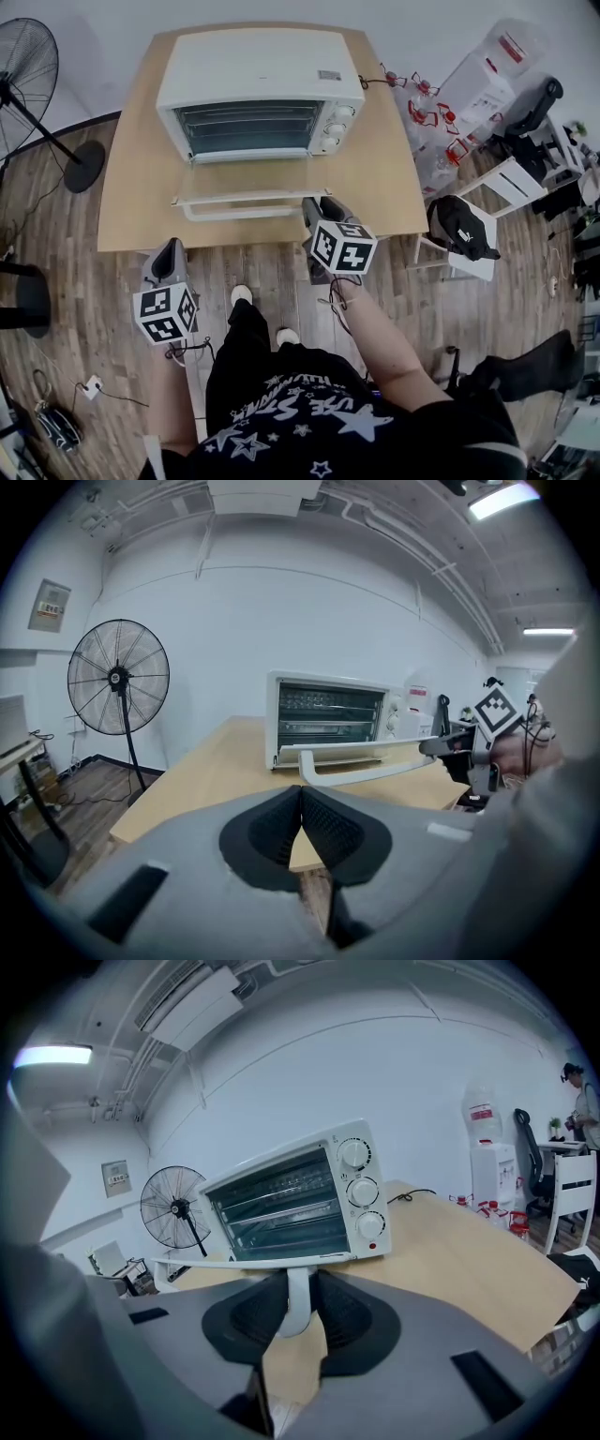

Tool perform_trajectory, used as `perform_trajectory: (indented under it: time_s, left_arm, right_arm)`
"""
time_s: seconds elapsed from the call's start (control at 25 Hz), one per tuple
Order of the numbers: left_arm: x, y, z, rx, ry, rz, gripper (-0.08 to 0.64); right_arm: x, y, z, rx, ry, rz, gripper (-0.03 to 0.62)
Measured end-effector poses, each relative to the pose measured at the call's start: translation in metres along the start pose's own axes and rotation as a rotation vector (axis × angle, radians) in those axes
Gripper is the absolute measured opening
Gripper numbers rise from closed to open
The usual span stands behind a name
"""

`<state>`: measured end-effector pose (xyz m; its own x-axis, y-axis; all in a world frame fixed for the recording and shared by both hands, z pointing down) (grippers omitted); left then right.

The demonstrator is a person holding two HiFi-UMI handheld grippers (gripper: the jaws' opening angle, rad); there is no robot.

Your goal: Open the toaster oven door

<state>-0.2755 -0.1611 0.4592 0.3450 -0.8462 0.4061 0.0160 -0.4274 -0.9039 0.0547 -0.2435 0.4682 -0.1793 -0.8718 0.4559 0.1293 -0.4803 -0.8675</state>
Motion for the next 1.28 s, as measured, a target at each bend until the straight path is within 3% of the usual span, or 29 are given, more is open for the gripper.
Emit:
perform_trajectory:
  time_s: [0.76,1.28]
  left_arm:
    - [0.004,-0.039,0.015,-0.037,-0.002,-0.069,0.018]
    - [0.001,-0.064,0.018,-0.062,-0.001,-0.110,0.019]
  right_arm:
    - [0.011,-0.081,0.012,-0.116,-0.004,0.001,0.089]
    - [0.020,-0.109,0.016,-0.144,-0.030,-0.004,0.091]
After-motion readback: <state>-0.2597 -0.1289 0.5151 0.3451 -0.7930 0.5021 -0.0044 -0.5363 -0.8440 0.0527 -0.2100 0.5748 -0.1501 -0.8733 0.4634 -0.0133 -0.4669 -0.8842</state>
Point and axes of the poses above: the fingertips, and each gripper's own axes: x forward along the fingers, z to its right, y out of its top, the point moved 8 cm from there along -x, backward along the fingers, and after that the axes turned 8 degrees about -y, right-handed, at the moved point
